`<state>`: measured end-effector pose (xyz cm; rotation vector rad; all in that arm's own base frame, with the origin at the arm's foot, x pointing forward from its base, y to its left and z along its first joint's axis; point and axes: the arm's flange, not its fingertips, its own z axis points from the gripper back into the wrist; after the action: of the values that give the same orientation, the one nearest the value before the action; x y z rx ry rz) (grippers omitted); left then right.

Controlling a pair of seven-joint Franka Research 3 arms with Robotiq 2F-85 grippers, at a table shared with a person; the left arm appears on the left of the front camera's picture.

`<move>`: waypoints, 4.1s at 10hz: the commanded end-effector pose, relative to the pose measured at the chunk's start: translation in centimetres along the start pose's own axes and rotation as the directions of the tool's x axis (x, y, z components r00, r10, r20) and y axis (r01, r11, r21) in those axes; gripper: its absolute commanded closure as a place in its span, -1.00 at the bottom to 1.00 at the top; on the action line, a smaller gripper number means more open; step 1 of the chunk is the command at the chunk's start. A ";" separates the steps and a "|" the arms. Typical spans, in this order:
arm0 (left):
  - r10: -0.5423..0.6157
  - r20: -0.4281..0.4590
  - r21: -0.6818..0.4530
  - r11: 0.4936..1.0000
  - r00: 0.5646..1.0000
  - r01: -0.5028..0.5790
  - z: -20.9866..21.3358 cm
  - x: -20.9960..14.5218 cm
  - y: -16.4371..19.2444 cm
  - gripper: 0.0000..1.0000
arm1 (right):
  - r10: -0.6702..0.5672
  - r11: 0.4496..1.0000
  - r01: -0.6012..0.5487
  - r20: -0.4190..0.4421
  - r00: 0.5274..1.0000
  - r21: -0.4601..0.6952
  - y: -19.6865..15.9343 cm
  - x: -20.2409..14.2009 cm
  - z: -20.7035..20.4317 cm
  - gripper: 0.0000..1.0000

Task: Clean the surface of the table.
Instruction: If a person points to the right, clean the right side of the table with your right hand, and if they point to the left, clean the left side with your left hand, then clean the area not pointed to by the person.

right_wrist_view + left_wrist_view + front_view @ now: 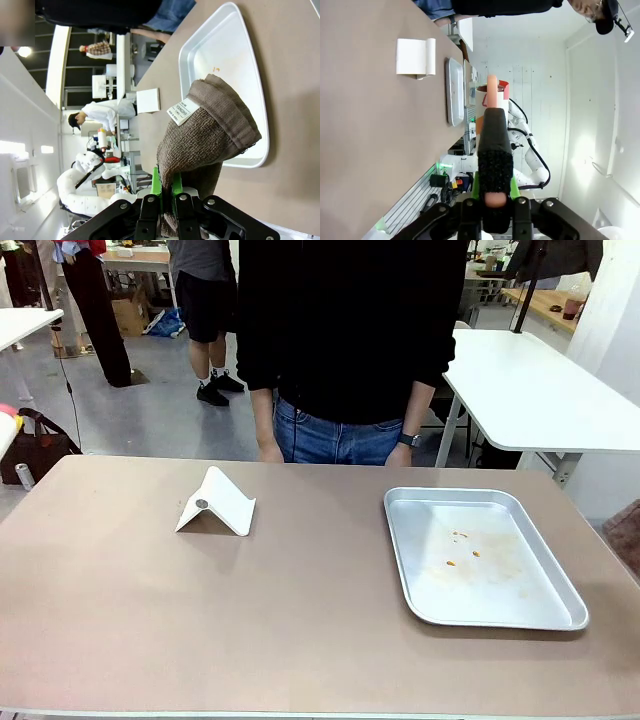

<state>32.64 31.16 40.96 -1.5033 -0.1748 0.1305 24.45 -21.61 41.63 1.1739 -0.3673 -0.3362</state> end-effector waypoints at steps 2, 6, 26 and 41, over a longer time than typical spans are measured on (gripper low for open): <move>0.016 -0.035 -0.065 0.998 0.999 -0.018 11.6 -1.8 0.5 0.56 | 0.011 1.000 -0.011 0.000 1.000 0.012 0.2 -0.1 0.1 1.00; 0.045 0.023 -0.028 0.999 0.999 -0.044 3.3 -1.8 4.7 0.56 | 0.011 1.000 -0.011 0.000 1.000 0.012 0.2 -0.1 0.1 1.00; 0.045 0.023 -0.028 0.999 0.999 -0.044 3.3 -1.8 4.7 0.56 | 0.384 0.684 -0.528 -0.367 0.847 -0.503 10.2 3.2 -18.0 0.82; 0.045 0.023 -0.028 0.999 0.999 -0.044 3.3 -1.8 4.7 0.56 | 0.435 0.517 -0.606 -0.424 0.794 -0.604 2.3 5.4 -32.9 0.82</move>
<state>30.60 34.45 36.00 -1.5089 -0.1345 0.1909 43.37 4.11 34.02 0.2110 -0.3032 0.1912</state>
